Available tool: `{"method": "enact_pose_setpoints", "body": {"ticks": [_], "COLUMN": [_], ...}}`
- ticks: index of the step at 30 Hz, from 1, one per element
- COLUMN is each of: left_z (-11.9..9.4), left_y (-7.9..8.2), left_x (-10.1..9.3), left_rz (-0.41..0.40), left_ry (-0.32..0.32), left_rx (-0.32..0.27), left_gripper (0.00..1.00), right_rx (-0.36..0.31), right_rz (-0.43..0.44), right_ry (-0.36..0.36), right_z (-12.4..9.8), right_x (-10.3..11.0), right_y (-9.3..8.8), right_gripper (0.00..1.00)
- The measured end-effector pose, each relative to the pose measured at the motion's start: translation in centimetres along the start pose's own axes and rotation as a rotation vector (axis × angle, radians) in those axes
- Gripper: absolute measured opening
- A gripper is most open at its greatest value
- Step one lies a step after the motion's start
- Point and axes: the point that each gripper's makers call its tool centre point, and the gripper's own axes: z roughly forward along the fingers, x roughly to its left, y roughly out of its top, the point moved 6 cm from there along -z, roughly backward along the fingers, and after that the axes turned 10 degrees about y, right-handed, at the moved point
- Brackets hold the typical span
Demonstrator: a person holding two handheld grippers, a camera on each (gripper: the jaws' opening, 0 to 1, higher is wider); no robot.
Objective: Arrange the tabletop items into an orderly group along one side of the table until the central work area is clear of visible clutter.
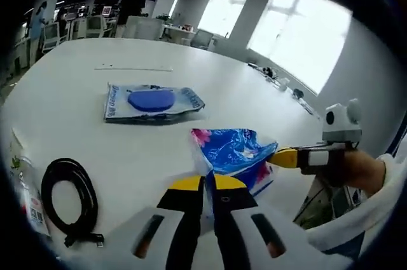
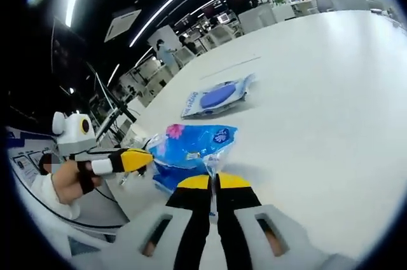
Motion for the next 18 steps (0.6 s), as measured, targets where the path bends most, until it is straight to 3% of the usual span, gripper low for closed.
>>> {"method": "enact_pose_setpoints", "body": {"ticks": [9, 18], "left_z": [1.8, 3.9], "left_y": [1.1, 3.1], "left_x": [-1.8, -2.4], "left_rz": [0.056, 0.093], "left_ry": [-0.07, -0.095], "left_rx": [0.015, 0.028], "left_gripper": [0.02, 0.01], "right_rx": [-0.017, -0.027], "right_rz": [-0.024, -0.049], "right_ry": [-0.037, -0.043], "right_z": [-1.4, -1.6], "right_x": [-1.6, -3.1], "right_y": [1.9, 4.3], "right_gripper": [0.0, 0.0]}}
